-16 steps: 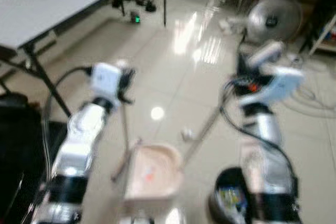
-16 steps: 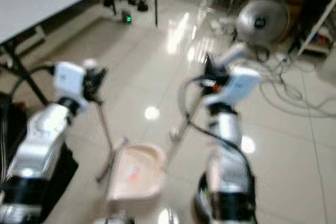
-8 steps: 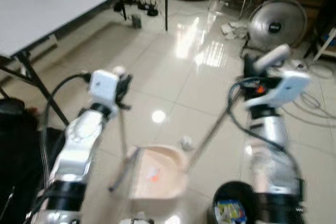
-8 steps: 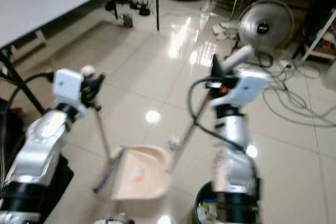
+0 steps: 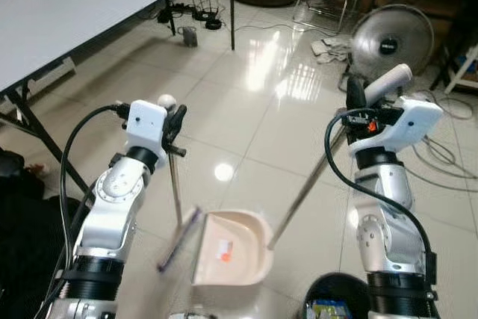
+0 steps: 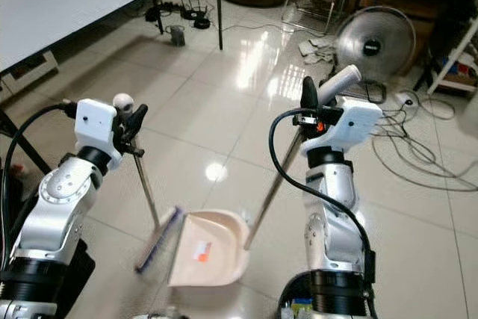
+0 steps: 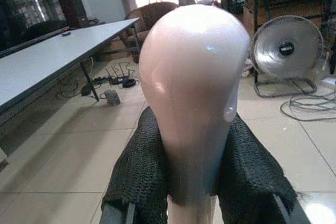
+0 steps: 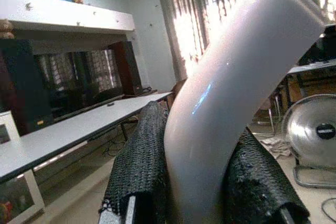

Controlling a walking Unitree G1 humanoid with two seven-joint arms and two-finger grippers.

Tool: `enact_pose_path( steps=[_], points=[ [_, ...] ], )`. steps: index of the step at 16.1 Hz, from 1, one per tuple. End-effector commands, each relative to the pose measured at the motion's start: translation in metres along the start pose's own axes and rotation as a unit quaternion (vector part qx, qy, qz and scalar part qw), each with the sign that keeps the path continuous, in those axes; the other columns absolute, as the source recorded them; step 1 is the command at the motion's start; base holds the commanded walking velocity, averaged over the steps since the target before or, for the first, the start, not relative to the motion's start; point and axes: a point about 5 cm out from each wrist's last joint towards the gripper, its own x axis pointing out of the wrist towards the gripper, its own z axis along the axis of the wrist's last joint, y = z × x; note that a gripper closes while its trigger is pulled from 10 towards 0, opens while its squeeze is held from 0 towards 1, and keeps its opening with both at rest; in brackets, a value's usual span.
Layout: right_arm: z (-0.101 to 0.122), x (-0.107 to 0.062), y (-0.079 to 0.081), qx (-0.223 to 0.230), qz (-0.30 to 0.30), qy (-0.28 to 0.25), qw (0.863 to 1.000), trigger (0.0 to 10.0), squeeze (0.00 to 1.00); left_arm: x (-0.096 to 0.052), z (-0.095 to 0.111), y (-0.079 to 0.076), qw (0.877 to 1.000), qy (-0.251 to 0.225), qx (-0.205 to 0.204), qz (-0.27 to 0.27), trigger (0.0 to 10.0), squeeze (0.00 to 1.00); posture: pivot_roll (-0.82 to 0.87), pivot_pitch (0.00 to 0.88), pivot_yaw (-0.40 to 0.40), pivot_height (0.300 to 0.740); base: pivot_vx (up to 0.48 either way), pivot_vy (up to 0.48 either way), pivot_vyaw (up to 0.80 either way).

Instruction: Sweep floor

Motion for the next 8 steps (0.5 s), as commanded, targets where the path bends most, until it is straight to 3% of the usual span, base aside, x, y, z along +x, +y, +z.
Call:
enact_pose_path(
  steps=[1, 7, 8],
  points=[
    [0.0062, 0.0015, 0.0058, 0.015, 0.009, -0.017, 1.0, 10.0, 0.0, -0.0008, 0.0083, 0.0041, 1.0, -0.017, 0.02, 0.003, 10.0, 0.0, 0.08, 0.061, 0.015, 0.74, 0.424, 0.0, 0.0],
    [0.0068, 0.0006, 0.0004, 0.009, 0.001, -0.016, 1.0, 10.0, 0.0, 0.0005, 0.0079, 0.0026, 1.0, -0.02, 0.02, -0.003, 10.0, 0.0, 0.07, 0.035, 0.016, 0.74, 0.423, 0.0, 0.0],
    [0.0058, -0.0003, 0.0002, 0.009, 0.002, -0.013, 1.0, 10.0, 0.0, 0.0008, 0.0081, 0.0022, 1.0, -0.021, 0.019, -0.003, 10.0, 0.0, 0.07, 0.029, 0.015, 0.74, 0.424, 0.0, -0.65]
  ],
)
